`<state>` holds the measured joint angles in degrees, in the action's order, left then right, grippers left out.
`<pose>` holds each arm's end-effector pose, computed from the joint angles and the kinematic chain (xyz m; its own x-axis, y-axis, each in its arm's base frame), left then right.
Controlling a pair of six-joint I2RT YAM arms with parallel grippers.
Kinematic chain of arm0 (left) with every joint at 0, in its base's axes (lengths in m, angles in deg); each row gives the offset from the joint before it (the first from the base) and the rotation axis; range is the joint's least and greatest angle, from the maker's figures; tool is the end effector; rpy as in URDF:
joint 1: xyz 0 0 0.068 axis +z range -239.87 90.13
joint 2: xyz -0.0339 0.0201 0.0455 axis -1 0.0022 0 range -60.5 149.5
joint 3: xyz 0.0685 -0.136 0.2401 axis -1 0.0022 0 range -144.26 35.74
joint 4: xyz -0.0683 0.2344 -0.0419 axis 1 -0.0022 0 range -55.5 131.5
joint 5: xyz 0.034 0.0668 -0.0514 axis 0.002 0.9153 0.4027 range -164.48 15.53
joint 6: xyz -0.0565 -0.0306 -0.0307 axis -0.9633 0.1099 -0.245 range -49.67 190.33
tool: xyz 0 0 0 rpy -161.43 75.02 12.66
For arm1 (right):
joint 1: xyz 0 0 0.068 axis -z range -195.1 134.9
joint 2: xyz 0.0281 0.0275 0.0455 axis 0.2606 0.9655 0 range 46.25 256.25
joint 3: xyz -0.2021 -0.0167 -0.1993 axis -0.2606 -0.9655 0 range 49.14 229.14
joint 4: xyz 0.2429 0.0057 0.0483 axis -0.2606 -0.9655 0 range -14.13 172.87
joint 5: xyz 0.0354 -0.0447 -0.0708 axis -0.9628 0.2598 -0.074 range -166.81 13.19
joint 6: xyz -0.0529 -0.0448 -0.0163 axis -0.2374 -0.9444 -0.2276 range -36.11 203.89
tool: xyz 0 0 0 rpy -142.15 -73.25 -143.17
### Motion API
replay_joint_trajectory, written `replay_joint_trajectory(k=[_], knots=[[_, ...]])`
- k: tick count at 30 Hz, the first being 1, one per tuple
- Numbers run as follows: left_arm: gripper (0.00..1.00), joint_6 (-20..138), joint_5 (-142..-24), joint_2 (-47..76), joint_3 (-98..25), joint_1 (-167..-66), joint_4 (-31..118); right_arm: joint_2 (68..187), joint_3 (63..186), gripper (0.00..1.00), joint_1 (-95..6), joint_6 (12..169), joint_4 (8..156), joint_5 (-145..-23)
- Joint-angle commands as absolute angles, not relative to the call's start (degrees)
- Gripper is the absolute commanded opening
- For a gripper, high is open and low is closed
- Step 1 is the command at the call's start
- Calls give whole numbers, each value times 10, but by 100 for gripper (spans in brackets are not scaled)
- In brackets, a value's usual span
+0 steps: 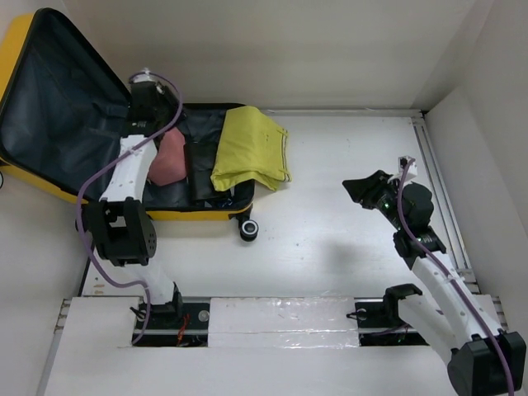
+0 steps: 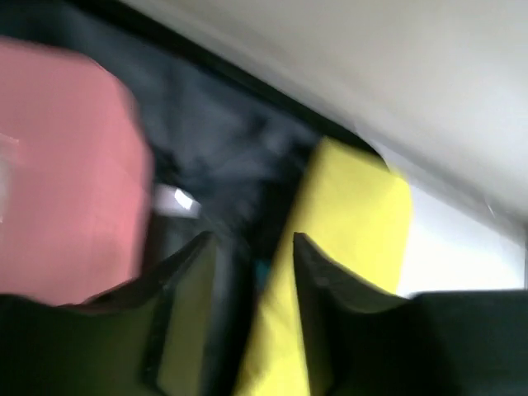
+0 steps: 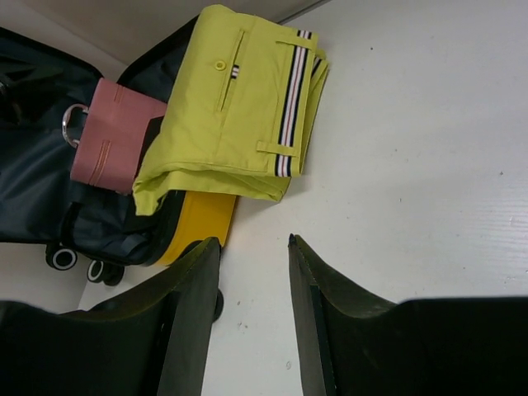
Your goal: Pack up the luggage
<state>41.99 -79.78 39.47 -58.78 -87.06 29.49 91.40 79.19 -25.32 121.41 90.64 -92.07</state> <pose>0.4287 0.0157 0.3835 -0.2823 -0.4871 -0.8265 -0.1075 0.8722 -0.4772 0.1870 0.0493 0.2903 -0.3603 0.5320 -0.7663 -0.2631 0.7302 0.6306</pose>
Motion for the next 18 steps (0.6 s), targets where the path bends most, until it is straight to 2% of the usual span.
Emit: replay_joint_trajectory(k=[1, 2, 3, 4, 7, 12, 18], knots=[[41, 441, -892, 349, -528, -925, 320, 915, 794, 45, -263, 1210, 939, -916], [56, 441, -901, 349, -509, -934, 332, 923, 799, 45, -263, 1205, 939, -924], [63, 441, -922, 343, -481, -939, 342, 930, 799, 45, -263, 1205, 939, -924], [65, 441, -928, 349, -474, -939, 350, 930, 799, 45, -263, 1205, 939, -924], [66, 447, -920, 396, -474, -939, 350, 942, 799, 45, -268, 1199, 939, -924], [66, 453, -1021, 473, -479, -939, 374, 947, 804, 45, -279, 1194, 939, -924], [66, 433, -1014, 495, -451, -939, 423, 952, 810, 45, -290, 1194, 939, -917]])
